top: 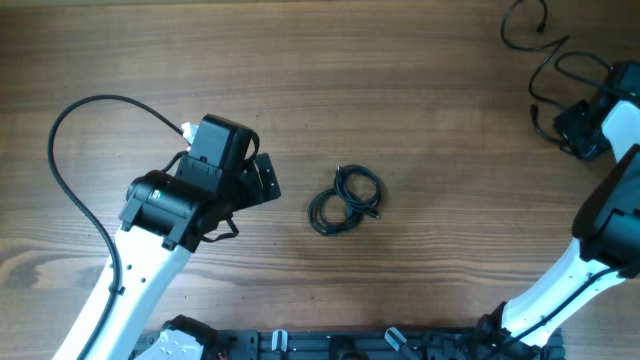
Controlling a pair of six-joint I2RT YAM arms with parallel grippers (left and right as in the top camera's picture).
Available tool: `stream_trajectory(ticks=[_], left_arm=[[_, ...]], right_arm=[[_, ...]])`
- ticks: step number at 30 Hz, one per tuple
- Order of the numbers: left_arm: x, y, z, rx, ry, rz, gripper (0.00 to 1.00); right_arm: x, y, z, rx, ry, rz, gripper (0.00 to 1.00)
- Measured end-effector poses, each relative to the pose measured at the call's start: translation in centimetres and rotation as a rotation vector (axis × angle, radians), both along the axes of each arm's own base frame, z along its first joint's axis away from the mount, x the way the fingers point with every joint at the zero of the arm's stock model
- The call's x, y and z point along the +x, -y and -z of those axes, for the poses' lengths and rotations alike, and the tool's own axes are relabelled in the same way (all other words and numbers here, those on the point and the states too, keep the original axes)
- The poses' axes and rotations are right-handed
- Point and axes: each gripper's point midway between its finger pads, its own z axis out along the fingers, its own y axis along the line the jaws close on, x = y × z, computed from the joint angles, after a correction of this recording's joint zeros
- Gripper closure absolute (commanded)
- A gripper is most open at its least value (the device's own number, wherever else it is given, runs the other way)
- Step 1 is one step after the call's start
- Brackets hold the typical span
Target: Untangle cables
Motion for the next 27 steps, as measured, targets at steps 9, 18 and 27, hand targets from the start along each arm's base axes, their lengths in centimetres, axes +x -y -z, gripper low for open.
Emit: stream_trajectory(ticks=[9, 18, 27], left_arm=[[0.0, 0.0, 0.0, 0.000, 0.000, 0.000, 0.00], [0.0, 0.0, 0.0, 0.000, 0.000, 0.000, 0.00], [0.0, 0.0, 0.0, 0.000, 0.000, 0.000, 0.00]], right_arm=[[2.9, -4.6, 0.4, 0.242, 0.139, -0.087, 0.95], [11.7, -21.6, -5.3, 0.382, 0.337, -0.478, 0.95], [15.5, -24.2, -10.3, 0.412, 0.499, -0.445, 0.96]])
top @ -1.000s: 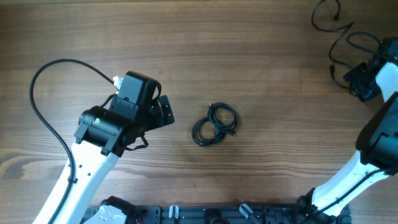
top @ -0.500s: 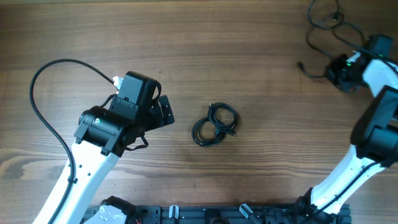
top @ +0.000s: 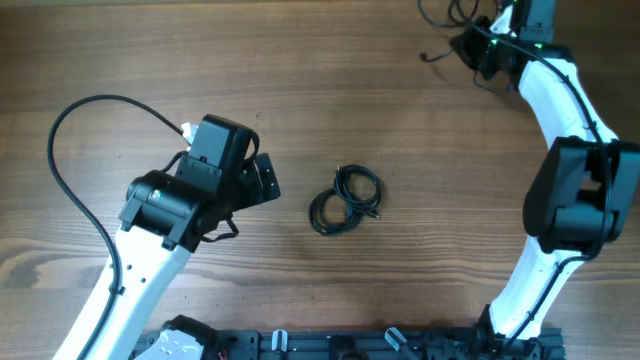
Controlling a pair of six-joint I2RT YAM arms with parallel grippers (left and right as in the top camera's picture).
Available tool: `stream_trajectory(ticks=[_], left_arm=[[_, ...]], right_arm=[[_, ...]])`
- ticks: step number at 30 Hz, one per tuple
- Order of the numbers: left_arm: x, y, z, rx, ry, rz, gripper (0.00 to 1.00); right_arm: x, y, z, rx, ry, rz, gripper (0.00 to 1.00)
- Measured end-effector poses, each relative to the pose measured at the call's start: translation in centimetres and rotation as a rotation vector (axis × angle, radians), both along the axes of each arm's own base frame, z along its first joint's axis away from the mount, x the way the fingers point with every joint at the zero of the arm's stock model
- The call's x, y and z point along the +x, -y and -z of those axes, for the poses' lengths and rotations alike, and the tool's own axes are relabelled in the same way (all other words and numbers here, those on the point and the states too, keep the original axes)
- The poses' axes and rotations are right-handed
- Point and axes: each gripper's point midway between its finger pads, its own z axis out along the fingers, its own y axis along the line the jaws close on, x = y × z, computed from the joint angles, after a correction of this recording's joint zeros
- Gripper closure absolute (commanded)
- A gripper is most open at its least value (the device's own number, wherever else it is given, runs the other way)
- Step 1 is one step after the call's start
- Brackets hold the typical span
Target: Untangle cables
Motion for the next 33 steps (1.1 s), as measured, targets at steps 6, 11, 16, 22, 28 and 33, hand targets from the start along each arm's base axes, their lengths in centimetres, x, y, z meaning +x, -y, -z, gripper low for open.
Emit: stream_trajectory(ticks=[6, 11, 16, 22, 28, 33], left_arm=[[0.0, 0.0, 0.0, 0.000, 0.000, 0.000, 0.00], [0.0, 0.0, 0.0, 0.000, 0.000, 0.000, 0.00], [0.0, 0.0, 0.0, 0.000, 0.000, 0.000, 0.00], [0.0, 0.0, 0.0, 0.000, 0.000, 0.000, 0.00], [0.0, 0.0, 0.0, 0.000, 0.000, 0.000, 0.00], [0.0, 0.0, 0.0, 0.000, 0.000, 0.000, 0.00]], right_arm=[[-3.6, 11.8, -4.1, -0.098, -0.036, 0.270, 0.96], [-11.4, 24.7, -16.4, -0.266, 0.147, 0.608, 0.96], [-16.0, 31.8, -16.6, -0.312, 0.113, 0.806, 0.96], [-9.9, 26.2, -7.9, -0.249, -0.025, 0.634, 0.96], [0.7, 15.0, -2.0, -0.185, 0.136, 0.275, 0.91], [1.4, 11.0, -0.6, -0.152, 0.111, 0.121, 0.10]])
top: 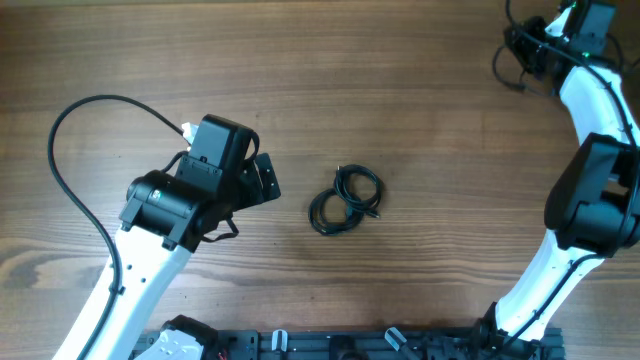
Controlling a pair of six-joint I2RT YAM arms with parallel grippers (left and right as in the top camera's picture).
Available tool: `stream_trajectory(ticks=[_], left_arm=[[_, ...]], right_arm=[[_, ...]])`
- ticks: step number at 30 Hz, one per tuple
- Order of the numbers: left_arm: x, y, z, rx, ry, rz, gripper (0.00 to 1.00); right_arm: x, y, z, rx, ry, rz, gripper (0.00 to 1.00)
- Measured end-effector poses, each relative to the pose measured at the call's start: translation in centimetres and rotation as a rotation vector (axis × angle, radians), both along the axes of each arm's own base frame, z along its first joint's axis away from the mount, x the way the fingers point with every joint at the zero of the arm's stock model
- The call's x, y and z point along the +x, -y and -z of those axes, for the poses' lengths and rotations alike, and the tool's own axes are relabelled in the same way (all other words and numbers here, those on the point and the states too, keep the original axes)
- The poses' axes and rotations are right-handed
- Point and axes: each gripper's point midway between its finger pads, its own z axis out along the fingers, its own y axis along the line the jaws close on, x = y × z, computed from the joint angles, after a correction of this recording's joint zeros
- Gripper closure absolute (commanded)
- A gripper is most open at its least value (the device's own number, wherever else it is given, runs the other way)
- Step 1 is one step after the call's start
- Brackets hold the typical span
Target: Untangle cables
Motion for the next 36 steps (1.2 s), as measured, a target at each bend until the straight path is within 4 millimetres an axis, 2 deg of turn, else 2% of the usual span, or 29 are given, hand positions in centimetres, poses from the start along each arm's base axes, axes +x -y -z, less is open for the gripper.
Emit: stream_trajectory(ticks=[2, 3, 7, 8, 10, 12, 13, 14, 15, 16, 19, 23, 24, 27, 28, 29, 32, 33, 34, 35, 36], left_arm=[[0.0, 0.0, 0.0, 0.000, 0.000, 0.000, 0.00], [0.0, 0.0, 0.0, 0.000, 0.000, 0.000, 0.00], [0.0, 0.0, 0.0, 0.000, 0.000, 0.000, 0.00], [0.0, 0.0, 0.0, 0.000, 0.000, 0.000, 0.00], [0.0, 0.0, 0.0, 0.000, 0.000, 0.000, 0.00], [0.0, 0.0, 0.0, 0.000, 0.000, 0.000, 0.00], [0.0, 0.0, 0.0, 0.000, 0.000, 0.000, 0.00], [0.0, 0.0, 0.0, 0.000, 0.000, 0.000, 0.00], [0.0, 0.0, 0.0, 0.000, 0.000, 0.000, 0.00], [0.0, 0.0, 0.0, 0.000, 0.000, 0.000, 0.00], [0.0, 0.0, 0.0, 0.000, 0.000, 0.000, 0.00], [0.0, 0.0, 0.0, 0.000, 0.000, 0.000, 0.00], [0.0, 0.0, 0.0, 0.000, 0.000, 0.000, 0.00], [0.0, 0.0, 0.0, 0.000, 0.000, 0.000, 0.00], [0.0, 0.0, 0.0, 0.000, 0.000, 0.000, 0.00], [0.0, 0.0, 0.0, 0.000, 0.000, 0.000, 0.00], [0.0, 0.0, 0.0, 0.000, 0.000, 0.000, 0.00], [0.0, 0.0, 0.0, 0.000, 0.000, 0.000, 0.00], [0.0, 0.0, 0.0, 0.000, 0.000, 0.000, 0.00], [0.0, 0.0, 0.0, 0.000, 0.000, 0.000, 0.00], [0.0, 0.0, 0.0, 0.000, 0.000, 0.000, 0.00]], right_arm=[[-0.6, 0.4, -0.3, -0.023, -0.035, -0.021, 0.08], [-1.1, 0.5, 0.0, -0.037, -0.062, -0.031, 0.01], [-3.8, 1.6, 2.3, -0.088, -0.207, -0.021, 0.00], [-4.6, 2.6, 2.7, -0.095, -0.247, 0.025, 0.00], [-6.4, 6.1, 2.4, -0.108, -0.300, 0.165, 0.00], [-8.0, 10.1, 1.2, -0.123, -0.303, 0.285, 0.00], [-9.4, 12.7, 0.6, -0.133, -0.314, 0.358, 0.00], [-10.6, 14.5, 0.6, -0.142, -0.335, 0.416, 0.00], [-12.3, 17.1, 0.7, -0.160, -0.362, 0.501, 0.00], [-12.9, 18.0, 0.7, -0.170, -0.370, 0.526, 0.00], [-13.4, 19.4, 1.1, -0.194, -0.378, 0.568, 0.00], [-10.0, 21.5, 4.1, -0.235, -0.292, 0.577, 0.01], [-9.2, 21.9, 4.4, -0.255, -0.262, 0.566, 0.05], [-7.2, 22.1, 5.4, -0.296, -0.202, 0.491, 0.72], [-6.8, 21.9, 5.6, -0.295, -0.189, 0.470, 0.81], [-6.2, 21.6, 5.7, -0.293, -0.172, 0.452, 0.95], [-4.3, 20.2, 4.7, -0.277, -0.096, 0.389, 0.95], [-3.4, 19.3, 4.0, -0.261, -0.070, 0.357, 0.95], [-2.1, 18.8, 2.3, -0.235, -0.028, 0.339, 0.90], [-1.3, 18.5, 1.0, -0.225, 0.003, 0.330, 0.64], [0.4, 18.1, -2.4, -0.215, 0.087, 0.311, 0.30]])
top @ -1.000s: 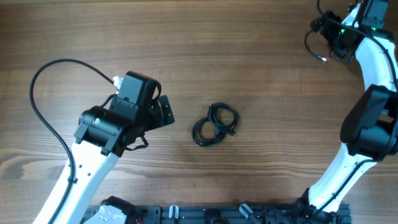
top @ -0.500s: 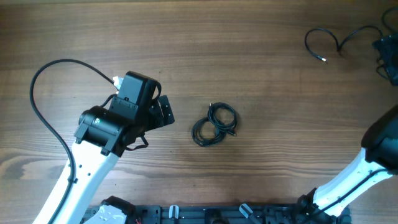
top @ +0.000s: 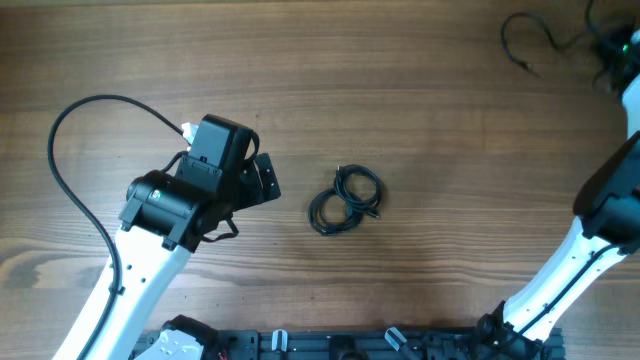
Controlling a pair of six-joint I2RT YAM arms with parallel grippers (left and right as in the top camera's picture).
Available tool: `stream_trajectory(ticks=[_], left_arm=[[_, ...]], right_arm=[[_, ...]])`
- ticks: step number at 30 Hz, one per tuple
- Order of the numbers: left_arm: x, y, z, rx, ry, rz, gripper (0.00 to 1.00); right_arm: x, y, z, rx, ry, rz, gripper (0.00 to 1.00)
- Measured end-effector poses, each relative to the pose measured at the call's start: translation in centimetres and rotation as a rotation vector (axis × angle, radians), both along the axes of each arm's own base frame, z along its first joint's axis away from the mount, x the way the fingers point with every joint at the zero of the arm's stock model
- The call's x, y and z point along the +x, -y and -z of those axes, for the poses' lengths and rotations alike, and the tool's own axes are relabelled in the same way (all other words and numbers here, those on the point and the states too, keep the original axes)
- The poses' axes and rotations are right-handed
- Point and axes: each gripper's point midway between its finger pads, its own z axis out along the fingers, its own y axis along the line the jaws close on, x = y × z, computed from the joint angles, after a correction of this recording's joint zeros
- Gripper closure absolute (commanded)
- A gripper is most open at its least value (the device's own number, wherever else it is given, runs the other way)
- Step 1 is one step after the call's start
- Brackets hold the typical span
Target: Untangle cables
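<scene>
A small black cable [top: 345, 198] lies coiled in a figure of eight at the table's middle. My left gripper [top: 268, 180] rests on the table a short way left of it, pointing at it, fingers apart and empty. A second, longer black cable [top: 524, 38] curls at the top right corner. It runs to my right gripper [top: 606, 48], which is shut on it at the frame's right edge. Most of that gripper and the rest of the cable are out of view.
The left arm's own black supply cable [top: 70, 170] loops over the table at the far left. The right arm [top: 600, 230] rises along the right edge. A black rail [top: 330, 345] runs along the front edge of the wooden table [top: 420, 110].
My right gripper has moved right, toward the top right corner, taking the long cable with it. One loop now trails out to its left. The left arm and the coiled cable have not moved.
My right gripper first sat at the right edge on a spread tangle of black cable. It then held the bunch at the top middle-right, then further right, and is now at the corner. The left arm and middle coil stayed still throughout.
</scene>
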Motion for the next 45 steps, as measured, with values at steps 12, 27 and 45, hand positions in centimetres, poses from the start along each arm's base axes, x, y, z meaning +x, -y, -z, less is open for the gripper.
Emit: stream_trajectory(ticks=[12, 27, 45], left_arm=[[0.0, 0.0, 0.0, 0.000, 0.000, 0.000, 0.00], [0.0, 0.0, 0.0, 0.000, 0.000, 0.000, 0.00], [0.0, 0.0, 0.0, 0.000, 0.000, 0.000, 0.00]], right_arm=[[-2.4, -5.5, 0.6, -0.008, -0.284, -0.091, 0.00], [-22.1, -25.0, -19.1, 0.236, -0.344, -0.406, 0.00], [-23.2, -32.1, -18.3, 0.143, -0.405, -0.694, 0.00]])
